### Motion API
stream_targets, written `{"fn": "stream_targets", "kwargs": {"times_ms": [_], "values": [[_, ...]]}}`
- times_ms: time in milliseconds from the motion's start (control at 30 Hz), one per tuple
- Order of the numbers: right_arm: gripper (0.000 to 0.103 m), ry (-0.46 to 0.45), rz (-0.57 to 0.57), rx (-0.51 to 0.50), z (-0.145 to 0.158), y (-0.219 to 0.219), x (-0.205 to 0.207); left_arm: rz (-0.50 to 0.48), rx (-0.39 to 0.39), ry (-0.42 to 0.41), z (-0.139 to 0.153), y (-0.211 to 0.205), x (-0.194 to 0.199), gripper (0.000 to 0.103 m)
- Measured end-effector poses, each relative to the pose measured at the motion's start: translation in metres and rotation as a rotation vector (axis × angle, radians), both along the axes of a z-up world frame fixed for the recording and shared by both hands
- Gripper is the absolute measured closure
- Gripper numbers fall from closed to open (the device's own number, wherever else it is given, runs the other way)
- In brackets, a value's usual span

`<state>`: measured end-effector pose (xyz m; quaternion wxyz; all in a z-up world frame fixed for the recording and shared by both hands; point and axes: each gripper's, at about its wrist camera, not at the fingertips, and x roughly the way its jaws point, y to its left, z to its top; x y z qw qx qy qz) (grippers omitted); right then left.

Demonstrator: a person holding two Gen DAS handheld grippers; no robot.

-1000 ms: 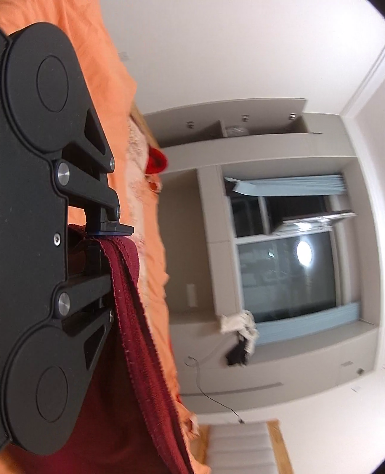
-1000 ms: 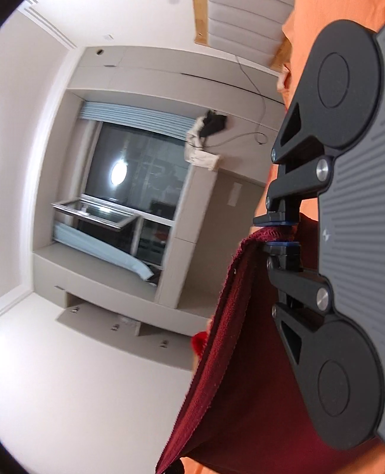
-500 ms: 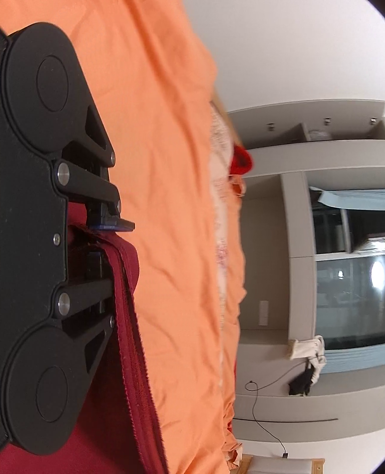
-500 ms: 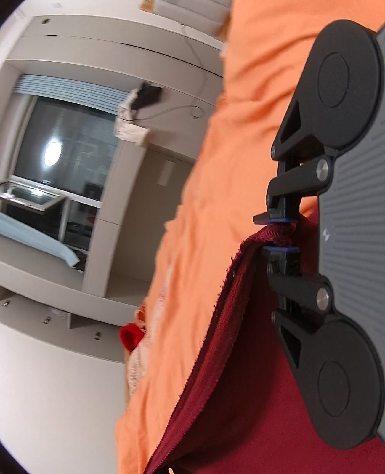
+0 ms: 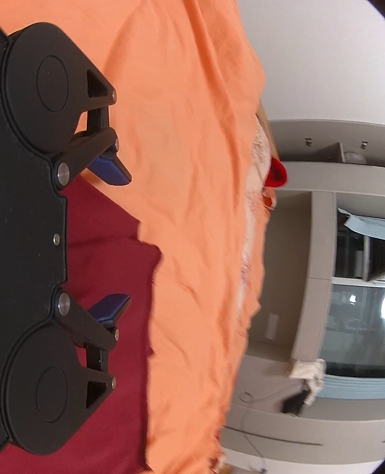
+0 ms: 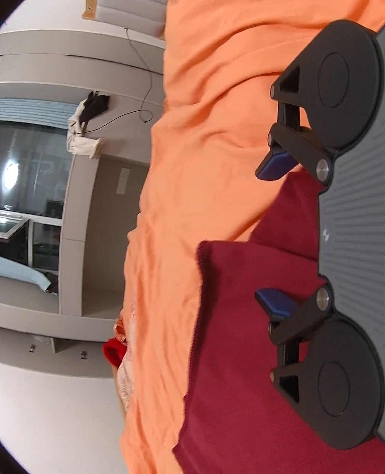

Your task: Fold small clothes

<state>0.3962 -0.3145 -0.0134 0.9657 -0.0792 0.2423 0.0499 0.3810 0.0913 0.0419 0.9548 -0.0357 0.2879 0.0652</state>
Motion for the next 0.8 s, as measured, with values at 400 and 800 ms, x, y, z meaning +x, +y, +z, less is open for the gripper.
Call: {"fn": "stream_targets", "kwargs": {"times_ms": [400,800], "values": [[0.001,-0.074,0.04,0.119,0.01,-0.022,-0.021,0.031,-0.056,-0.088,0.017,0.009,-0.029,0.002],[0.091,0.028,0.111,0.1,0.001,-0.003,-0.004,0.044,-0.09,-0.197,0.02,0.014,-0.117,0.001]]}}
